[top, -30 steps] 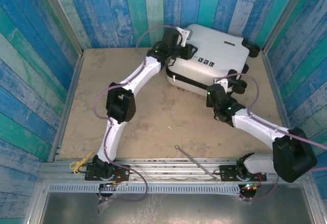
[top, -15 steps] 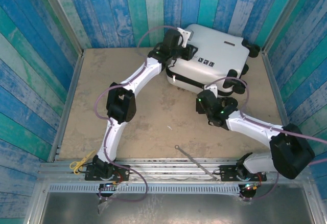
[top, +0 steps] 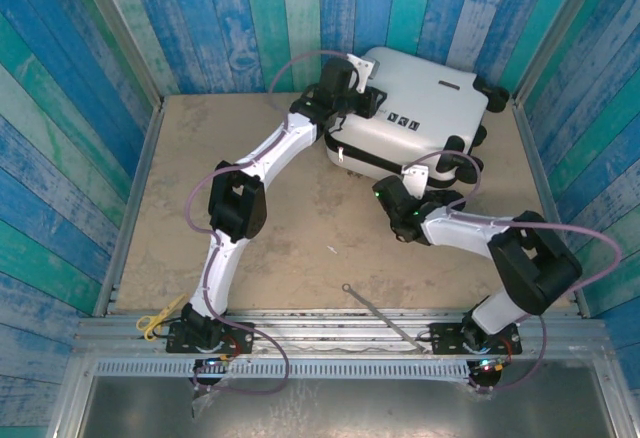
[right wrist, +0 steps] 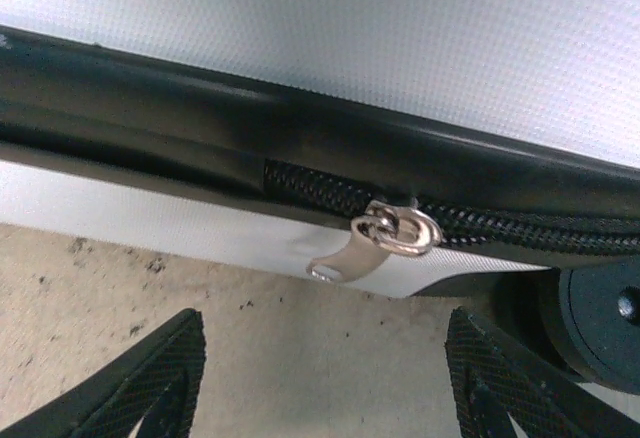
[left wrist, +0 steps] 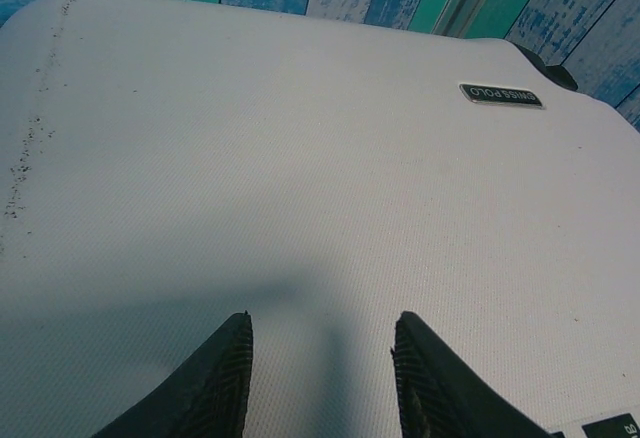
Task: Pack the luggage
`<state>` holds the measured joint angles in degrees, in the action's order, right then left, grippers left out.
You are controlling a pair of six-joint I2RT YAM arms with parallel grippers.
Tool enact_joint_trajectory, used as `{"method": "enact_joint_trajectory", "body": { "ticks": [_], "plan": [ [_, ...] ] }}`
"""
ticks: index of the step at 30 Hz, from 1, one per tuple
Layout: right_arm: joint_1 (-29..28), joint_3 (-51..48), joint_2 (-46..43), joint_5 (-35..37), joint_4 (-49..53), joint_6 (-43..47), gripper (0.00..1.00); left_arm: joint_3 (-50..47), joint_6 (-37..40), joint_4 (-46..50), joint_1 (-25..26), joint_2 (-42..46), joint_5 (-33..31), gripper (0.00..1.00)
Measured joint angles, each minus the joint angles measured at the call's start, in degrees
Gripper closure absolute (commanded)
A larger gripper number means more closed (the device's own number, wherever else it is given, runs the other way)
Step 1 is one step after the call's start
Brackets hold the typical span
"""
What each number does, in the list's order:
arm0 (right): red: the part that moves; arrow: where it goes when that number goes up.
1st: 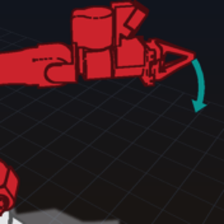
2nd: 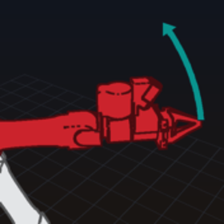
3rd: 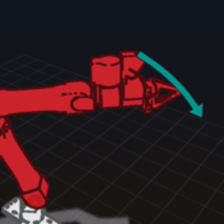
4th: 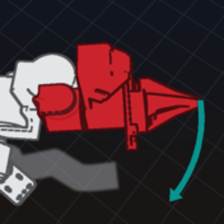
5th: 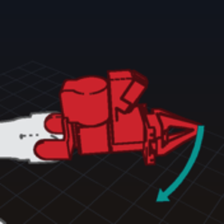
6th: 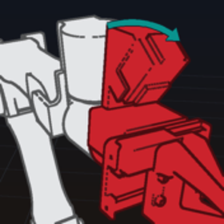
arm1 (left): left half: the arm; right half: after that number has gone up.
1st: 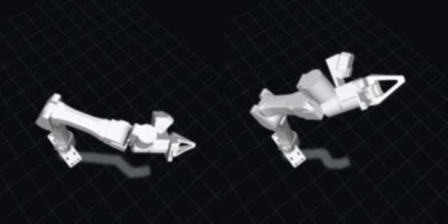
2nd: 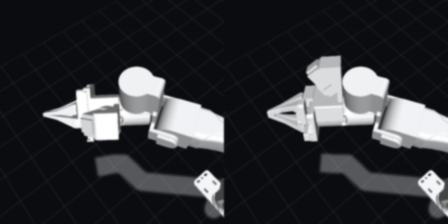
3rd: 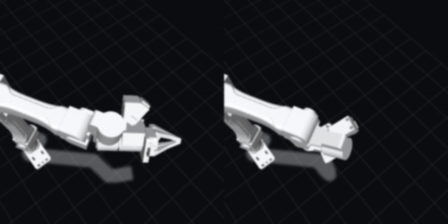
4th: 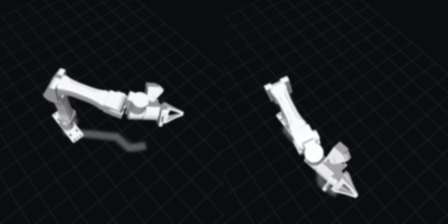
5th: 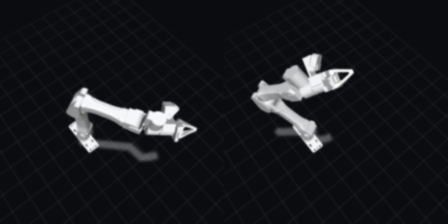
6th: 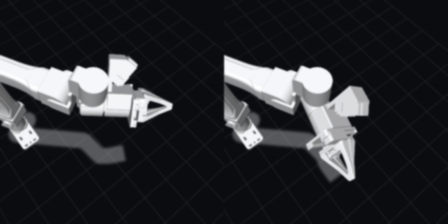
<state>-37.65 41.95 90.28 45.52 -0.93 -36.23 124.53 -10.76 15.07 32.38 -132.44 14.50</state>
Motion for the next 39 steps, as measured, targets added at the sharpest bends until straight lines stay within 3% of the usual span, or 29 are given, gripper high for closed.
{"method": "enact_joint_trajectory", "body": {
  "ticks": [5,14,20,25,33,39],
  "plan": [
    [1.4,0.1,2.8,1.7,-5.8,1.5,0.56,-0.3,0.0,-0.5,0.0,0.0,-0.1,0.6],
    [6.8,-2.4,1.1,-0.6,-9.0,5.9,0.99,-0.8,-0.1,-1.4,0.2,0.0,-0.9,0.63],
    [12.2,-3.9,-5.5,-12.6,-4.7,6.2,0.99,-0.8,0.3,-0.6,0.6,0.0,-4.2,0.75],
    [18.9,-8.6,-12.7,-21.0,-5.2,5.4,0.99,0.0,-1.0,-0.6,0.4,-1.0,-5.6,1.0],
    [26.7,-9.6,-14.6,-31.9,-5.1,5.6,0.99,1.3,-4.3,-2.8,-1.5,-2.7,-4.4,1.0],
    [28.7,-9.2,-16.3,-36.4,-2.8,6.0,0.99,-5.8,-4.5,-7.7,-1.7,1.0,-4.3,1.0]
  ]
}}
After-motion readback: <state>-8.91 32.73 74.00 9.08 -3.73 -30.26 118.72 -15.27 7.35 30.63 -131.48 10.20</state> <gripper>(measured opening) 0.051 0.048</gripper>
